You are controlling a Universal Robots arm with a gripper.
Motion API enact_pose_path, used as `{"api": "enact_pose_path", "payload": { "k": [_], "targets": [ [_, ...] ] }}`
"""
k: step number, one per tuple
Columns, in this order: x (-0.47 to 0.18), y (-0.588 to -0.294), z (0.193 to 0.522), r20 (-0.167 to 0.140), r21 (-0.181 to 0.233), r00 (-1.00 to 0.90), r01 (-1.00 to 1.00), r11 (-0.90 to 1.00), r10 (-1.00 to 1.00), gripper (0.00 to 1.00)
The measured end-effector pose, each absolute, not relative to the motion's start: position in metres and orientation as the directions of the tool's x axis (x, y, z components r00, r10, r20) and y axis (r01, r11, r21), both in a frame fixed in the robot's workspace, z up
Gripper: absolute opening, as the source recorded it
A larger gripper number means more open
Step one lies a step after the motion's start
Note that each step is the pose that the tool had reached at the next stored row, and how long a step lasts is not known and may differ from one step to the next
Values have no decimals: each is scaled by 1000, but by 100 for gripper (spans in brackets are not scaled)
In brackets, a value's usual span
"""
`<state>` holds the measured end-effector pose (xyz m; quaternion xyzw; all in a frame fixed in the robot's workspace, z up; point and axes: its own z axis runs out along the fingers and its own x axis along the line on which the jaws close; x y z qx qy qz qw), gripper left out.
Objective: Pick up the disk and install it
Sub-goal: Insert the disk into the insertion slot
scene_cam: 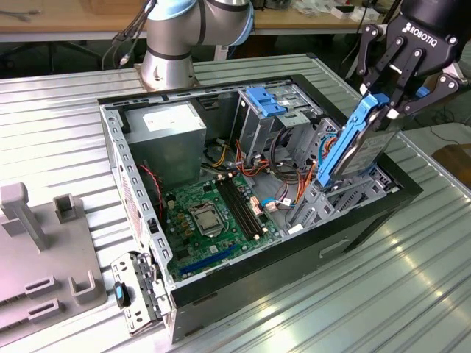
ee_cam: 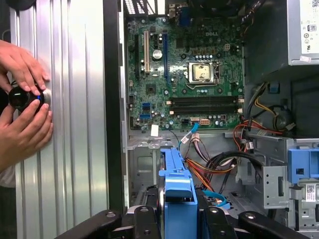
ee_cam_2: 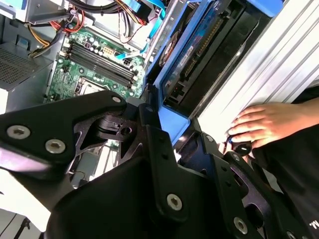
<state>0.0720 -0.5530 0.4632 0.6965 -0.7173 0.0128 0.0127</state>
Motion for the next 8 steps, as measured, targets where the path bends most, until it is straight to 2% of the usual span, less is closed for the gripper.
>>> {"api": "enact_pose_path", "payload": {
  "k": [8],
  "targets": [
    [72,-554,457,36,-1,-29,-1000,29,-999,37]
  ]
}}
